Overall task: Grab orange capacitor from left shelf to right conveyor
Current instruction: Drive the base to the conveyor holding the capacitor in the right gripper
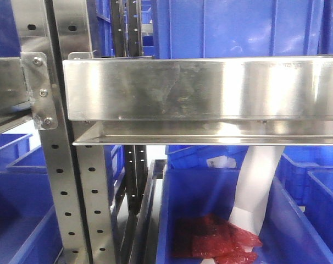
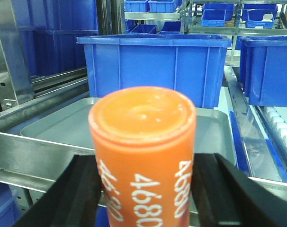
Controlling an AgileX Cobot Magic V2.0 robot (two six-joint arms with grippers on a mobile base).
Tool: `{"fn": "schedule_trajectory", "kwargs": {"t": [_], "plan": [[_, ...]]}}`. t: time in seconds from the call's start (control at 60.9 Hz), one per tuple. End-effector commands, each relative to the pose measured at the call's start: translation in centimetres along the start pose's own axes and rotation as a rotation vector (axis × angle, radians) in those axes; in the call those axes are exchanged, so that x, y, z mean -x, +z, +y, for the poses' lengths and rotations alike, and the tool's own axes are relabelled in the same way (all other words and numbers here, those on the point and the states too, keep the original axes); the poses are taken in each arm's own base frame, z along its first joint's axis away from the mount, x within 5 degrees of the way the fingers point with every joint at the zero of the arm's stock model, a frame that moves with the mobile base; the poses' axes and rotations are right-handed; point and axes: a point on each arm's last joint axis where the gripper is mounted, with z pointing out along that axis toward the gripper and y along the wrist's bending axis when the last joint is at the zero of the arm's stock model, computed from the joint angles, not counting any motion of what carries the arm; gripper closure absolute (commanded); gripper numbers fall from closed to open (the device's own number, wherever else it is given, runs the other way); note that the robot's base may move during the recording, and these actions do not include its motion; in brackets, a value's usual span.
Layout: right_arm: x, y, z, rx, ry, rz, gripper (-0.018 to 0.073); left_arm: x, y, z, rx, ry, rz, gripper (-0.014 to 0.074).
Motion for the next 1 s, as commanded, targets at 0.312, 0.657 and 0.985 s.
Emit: {"fn": "schedule_trajectory", "kwargs": {"t": [0.312, 0.657, 0.985], "plan": [[1.59, -0.21, 0.10, 0.000, -0.015, -0.101, 0.0512, 1.04, -0.16, 0.02, 0.003, -0.005, -0.107, 0.0723], [1.59, -0.21, 0.10, 0.000, -0.015, -0.101, 0.0512, 1.04, -0.16, 0.02, 0.003, -0.005, -0.107, 0.0723], [1.59, -0.21, 0.10, 0.000, -0.015, -0.101, 0.0512, 1.04, -0.16, 0.02, 0.003, -0.005, -0.107, 0.0723]]}}
